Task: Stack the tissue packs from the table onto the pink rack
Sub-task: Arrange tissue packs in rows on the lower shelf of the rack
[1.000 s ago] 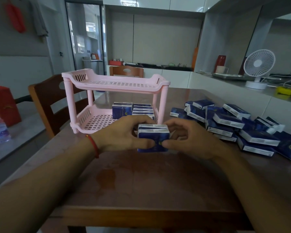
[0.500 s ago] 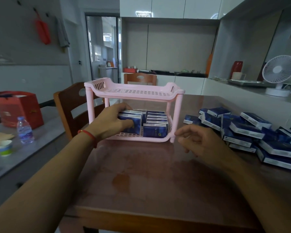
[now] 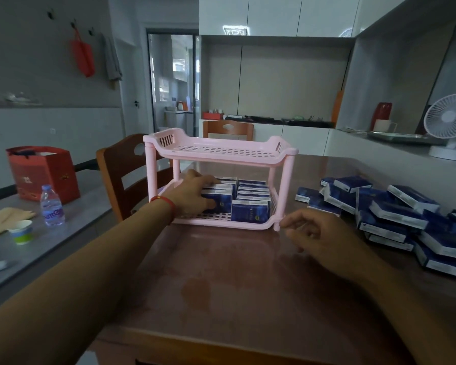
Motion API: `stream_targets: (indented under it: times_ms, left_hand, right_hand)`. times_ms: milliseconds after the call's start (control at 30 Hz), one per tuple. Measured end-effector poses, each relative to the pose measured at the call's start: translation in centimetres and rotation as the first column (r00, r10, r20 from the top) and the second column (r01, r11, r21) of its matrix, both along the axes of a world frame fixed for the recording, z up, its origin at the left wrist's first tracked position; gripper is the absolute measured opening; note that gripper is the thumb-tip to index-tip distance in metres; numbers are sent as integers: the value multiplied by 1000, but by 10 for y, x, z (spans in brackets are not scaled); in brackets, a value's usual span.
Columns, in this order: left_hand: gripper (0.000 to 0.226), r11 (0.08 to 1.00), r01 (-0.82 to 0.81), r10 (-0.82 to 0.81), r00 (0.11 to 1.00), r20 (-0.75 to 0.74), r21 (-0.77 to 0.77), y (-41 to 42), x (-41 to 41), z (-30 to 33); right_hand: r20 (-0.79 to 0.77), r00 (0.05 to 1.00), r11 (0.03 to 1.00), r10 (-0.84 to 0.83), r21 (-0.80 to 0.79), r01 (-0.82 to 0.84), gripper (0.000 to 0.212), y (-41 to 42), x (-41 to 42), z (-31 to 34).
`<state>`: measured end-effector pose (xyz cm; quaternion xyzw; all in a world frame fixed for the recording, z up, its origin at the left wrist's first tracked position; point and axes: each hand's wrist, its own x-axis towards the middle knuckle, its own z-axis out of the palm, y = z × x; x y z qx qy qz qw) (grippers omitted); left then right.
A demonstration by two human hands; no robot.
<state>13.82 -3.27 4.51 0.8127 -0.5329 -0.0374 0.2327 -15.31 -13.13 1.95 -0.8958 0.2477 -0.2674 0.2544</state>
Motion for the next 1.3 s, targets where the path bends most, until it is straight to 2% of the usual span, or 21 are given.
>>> stream_targets:
  times_ms: [133, 333, 467, 567, 867, 967, 1033, 1133, 1200, 1300]
  left_hand:
    - [61, 998, 12, -12, 1000, -3, -65, -1, -10, -6]
    - [88, 988, -54, 42, 995, -86, -148, -3, -9, -6]
    - [72, 990, -63, 48, 991, -122, -122, -4, -14, -6]
    - [65, 989, -32, 20, 996, -88, -144, -6, -15, -6]
    - [66, 992, -10, 0, 997, -79, -127, 0, -19, -2]
    - [68, 989, -35, 31, 999, -27, -146, 5, -25, 0]
    - [67, 972, -48, 65, 996, 66, -232, 8, -31, -2]
    - [42, 917, -24, 155, 941, 300, -399, 13, -46, -4]
    - [22, 895, 13, 205, 876, 436, -447, 16, -62, -2]
    - [15, 883, 149, 106, 861, 498, -446, 19, -82, -5]
  right_hand:
    - [-4, 1000, 1000, 2, 3, -2, 15, -1, 0, 0]
    - [-28, 1000, 1000, -9, -1, 9, 15, -2, 1, -2]
    - [-37, 999, 1000, -18, -2, 18, 15, -1, 1, -2]
    - [-39, 999, 1000, -24, -8, 24, 15, -1, 1, -1]
    - [-16, 998, 998, -57, -30, 57, 16, -3, 1, -4]
    - [44, 990, 989, -135, -50, 137, 11, -7, -1, -5]
    - [99, 973, 974, -208, -77, 215, 9, -11, -2, -6]
    - [192, 929, 936, -317, -91, 339, 5, -14, -5, -4]
    - [256, 890, 910, -377, -79, 408, 6, -15, -8, -2]
    - [317, 827, 864, -465, -40, 502, 10, -17, -14, 0]
